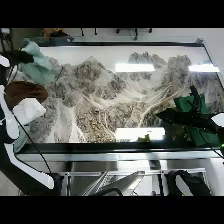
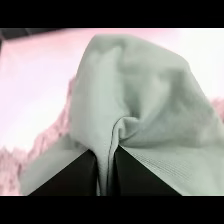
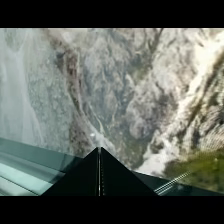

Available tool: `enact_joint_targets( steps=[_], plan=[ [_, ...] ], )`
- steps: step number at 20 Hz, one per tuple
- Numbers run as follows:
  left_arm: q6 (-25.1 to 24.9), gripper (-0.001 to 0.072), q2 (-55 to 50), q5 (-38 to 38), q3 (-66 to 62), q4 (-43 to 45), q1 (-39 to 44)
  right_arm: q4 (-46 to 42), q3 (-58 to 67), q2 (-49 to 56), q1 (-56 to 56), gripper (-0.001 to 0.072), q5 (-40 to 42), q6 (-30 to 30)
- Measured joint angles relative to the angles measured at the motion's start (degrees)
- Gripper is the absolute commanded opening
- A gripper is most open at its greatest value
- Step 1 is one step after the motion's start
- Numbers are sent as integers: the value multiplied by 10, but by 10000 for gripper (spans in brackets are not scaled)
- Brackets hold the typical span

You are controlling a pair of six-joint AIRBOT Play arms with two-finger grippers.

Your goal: Fold the shirts.

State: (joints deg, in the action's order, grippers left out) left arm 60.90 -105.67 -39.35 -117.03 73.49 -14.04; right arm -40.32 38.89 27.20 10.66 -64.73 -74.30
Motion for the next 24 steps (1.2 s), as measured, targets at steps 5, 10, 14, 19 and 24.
enact_joint_targets(
  steps=[5,10,14,19,24],
  plan=[
    [103,19,149,-235,0,-71,66,0,0,0,0,19,0,0],
    [169,19,236,-422,88,-128,190,0,0,0,0,19,0,0],
    [191,26,264,-395,238,-140,303,0,0,0,0,19,0,0],
    [203,697,271,-310,364,-144,377,0,0,0,0,19,0,0],
    [221,697,291,-374,377,-146,329,0,0,0,0,19,0,0]
  ],
)
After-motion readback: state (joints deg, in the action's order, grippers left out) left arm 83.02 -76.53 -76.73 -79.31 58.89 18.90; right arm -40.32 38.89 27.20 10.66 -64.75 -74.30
